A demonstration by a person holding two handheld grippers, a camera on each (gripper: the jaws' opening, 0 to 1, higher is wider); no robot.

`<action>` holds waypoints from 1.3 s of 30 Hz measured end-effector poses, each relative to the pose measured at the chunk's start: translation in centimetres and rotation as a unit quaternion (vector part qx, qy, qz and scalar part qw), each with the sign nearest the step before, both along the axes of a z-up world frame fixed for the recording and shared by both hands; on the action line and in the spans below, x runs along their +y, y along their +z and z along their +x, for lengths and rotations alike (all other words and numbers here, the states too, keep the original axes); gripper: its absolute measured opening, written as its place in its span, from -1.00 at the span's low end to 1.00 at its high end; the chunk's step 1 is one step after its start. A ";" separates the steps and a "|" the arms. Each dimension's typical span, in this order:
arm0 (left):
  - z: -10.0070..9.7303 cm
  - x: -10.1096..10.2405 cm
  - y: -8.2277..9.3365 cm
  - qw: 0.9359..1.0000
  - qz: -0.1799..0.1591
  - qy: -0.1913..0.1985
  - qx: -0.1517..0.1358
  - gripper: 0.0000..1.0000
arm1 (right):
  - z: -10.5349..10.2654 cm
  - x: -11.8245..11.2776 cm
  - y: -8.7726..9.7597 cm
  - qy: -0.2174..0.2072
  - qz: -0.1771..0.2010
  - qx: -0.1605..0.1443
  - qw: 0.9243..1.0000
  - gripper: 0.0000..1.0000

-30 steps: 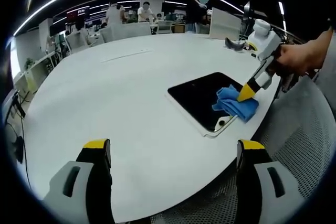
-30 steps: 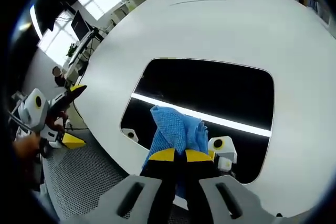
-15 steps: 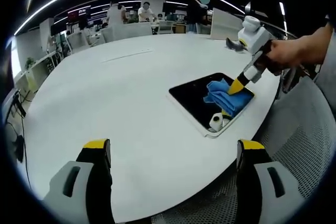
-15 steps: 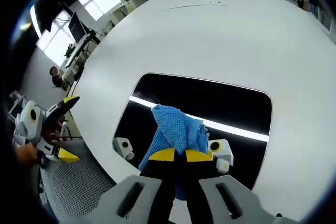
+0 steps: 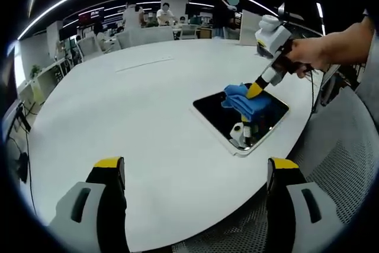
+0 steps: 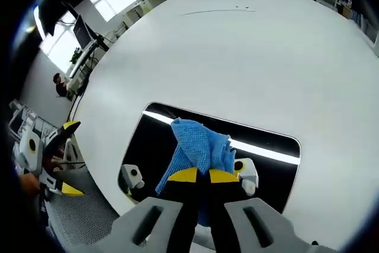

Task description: Wipe the mirror surface with the cleaning cloth until all visible marks leave the cleaned area.

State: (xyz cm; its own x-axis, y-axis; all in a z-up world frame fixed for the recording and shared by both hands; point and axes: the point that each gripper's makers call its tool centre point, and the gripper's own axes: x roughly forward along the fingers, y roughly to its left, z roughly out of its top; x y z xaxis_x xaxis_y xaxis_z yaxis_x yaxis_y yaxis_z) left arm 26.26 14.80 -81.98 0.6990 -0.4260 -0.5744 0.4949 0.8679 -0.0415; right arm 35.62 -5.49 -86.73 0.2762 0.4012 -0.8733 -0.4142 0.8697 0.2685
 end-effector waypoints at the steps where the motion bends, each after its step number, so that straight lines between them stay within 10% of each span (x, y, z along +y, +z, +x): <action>1: 0.0 0.0 0.0 1.000 0.000 -0.001 0.000 0.97 | 0.2 0.0 0.0 -0.001 -0.001 0.000 1.000 -1.00; 39: -0.1 0.2 -0.6 1.000 0.007 -0.002 0.007 0.98 | 3.8 -1.5 -0.1 -0.010 0.001 0.003 1.000 -1.00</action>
